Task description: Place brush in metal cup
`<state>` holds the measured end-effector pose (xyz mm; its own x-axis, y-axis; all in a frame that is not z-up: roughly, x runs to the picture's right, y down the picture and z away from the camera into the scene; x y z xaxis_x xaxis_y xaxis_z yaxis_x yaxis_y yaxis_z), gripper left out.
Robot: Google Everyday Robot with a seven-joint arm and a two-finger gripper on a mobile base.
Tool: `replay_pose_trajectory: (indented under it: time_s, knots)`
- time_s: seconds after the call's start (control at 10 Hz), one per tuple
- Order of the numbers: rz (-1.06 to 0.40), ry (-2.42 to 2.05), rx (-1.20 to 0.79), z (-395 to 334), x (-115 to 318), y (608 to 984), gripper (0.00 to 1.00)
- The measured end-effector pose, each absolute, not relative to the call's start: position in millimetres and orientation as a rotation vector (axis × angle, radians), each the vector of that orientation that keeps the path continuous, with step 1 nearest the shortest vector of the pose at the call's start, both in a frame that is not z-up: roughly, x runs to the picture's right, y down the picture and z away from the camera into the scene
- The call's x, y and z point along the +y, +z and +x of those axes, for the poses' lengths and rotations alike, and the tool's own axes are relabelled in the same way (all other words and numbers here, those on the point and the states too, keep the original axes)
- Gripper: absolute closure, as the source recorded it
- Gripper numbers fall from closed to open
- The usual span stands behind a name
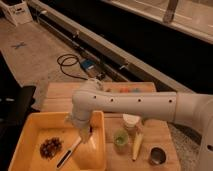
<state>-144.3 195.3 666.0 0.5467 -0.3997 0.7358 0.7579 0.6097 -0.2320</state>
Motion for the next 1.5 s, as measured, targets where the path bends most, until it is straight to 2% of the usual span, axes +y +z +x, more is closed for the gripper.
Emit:
replay_pose_trajectory:
  time_s: [0.4, 0.7, 1.5]
  knots:
    - [-0.578, -0.729, -0.712, -149.3, 198.4, 674.2, 0.2]
    - [-0.617, -0.697, -0.724, -144.7, 217.3, 709.4, 0.2]
    - [-0.766, -0.672, -0.667, -152.4, 256.0, 761.1, 0.2]
